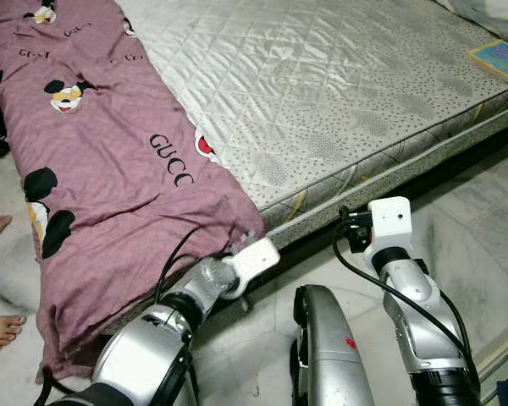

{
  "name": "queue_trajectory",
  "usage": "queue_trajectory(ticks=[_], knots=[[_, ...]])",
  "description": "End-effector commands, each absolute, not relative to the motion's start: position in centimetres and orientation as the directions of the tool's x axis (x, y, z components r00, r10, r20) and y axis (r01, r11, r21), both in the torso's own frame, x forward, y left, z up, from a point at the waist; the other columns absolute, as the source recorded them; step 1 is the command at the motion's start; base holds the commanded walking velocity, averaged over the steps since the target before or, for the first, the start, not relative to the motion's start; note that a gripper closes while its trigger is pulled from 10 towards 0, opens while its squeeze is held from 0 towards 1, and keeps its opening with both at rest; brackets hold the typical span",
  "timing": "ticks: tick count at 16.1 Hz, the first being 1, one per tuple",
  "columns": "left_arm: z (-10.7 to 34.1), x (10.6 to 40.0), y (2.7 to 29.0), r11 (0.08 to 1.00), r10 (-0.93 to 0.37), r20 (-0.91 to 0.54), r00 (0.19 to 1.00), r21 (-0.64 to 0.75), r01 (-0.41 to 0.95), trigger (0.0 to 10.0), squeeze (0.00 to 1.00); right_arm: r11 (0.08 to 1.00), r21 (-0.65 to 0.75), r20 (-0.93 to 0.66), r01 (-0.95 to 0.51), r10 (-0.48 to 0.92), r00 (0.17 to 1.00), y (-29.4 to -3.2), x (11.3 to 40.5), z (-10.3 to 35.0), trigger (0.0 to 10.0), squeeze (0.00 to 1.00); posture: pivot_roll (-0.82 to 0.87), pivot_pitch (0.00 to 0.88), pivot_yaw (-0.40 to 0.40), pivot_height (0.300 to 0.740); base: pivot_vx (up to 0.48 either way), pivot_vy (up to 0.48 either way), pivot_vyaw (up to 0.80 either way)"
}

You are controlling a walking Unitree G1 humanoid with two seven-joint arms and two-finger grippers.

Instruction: Clean up the room

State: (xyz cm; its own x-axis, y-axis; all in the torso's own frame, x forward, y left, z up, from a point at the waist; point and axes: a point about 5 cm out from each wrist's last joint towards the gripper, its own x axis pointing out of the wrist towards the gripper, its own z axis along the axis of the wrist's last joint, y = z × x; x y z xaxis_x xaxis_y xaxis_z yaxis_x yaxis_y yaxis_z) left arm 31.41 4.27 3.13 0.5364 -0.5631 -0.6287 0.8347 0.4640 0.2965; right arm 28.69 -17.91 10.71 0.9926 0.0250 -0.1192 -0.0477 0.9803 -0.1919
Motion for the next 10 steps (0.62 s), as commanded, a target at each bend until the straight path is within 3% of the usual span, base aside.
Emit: queue_trajectory(ticks=[1, 4, 5, 8, 9, 10], knots=[[6.9, 33.6, 2.8, 0.480, -0.601, -0.457, 0.656, 0.450, 0.753, 0.0, 0.00, 0.983, -0.178, -0.107, -0.046, 0.027, 0.994, -17.5, 29.0, 10.7, 10.0, 0.00, -0.12, 0.085, 0.048, 0.561, 0.000, 0.000, 0.00], [10.7, 35.3, 2.5, 0.576, -0.630, -0.242, 0.738, 0.492, 0.653, 0.0, 0.00, 0.985, -0.163, -0.082, -0.049, 0.036, 0.996, -16.9, 29.8, 11.0, 10.0, 0.00, -0.10, 0.074, 0.051, 0.561, 0.000, 0.000, 0.00], [12.3, 35.9, 3.3, 0.672, -0.610, -0.120, 0.783, 0.445, 0.592, 0.0, 0.00, 0.987, -0.150, -0.068, -0.052, 0.043, 0.997, -16.6, 30.2, 11.2, 10.0, 0.00, -0.09, 0.061, 0.053, 0.561, 0.000, 0.000, 0.00], [13.4, 35.8, 8.7, 0.902, -0.389, 0.097, 0.916, 0.243, 0.357, 0.0, 0.00, 0.992, -0.111, -0.033, -0.062, 0.058, 0.998, -15.4, 31.8, 11.5, 10.0, 0.00, -0.02, 0.015, 0.055, 0.561, 0.000, 0.000, 0.00], [13.1, 35.1, 10.8, 0.949, -0.285, 0.128, 0.950, 0.175, 0.261, 9.5, 0.00, 0.993, -0.096, -0.022, -0.075, 0.073, 0.997, -14.7, 32.3, 11.7, 10.0, 0.00, 0.00, 0.003, 0.054, 0.561, 0.000, 0.000, 0.00], [12.7, 34.0, 12.7, 0.977, -0.191, 0.153, 0.970, 0.121, 0.173, 10.0, 1.00, 0.993, -0.081, -0.010, -0.090, 0.090, 0.996, -14.0, 32.7, 11.9, 10.0, 0.00, 0.02, 0.000, 0.051, 0.561, 0.000, 0.000, 0.00]])
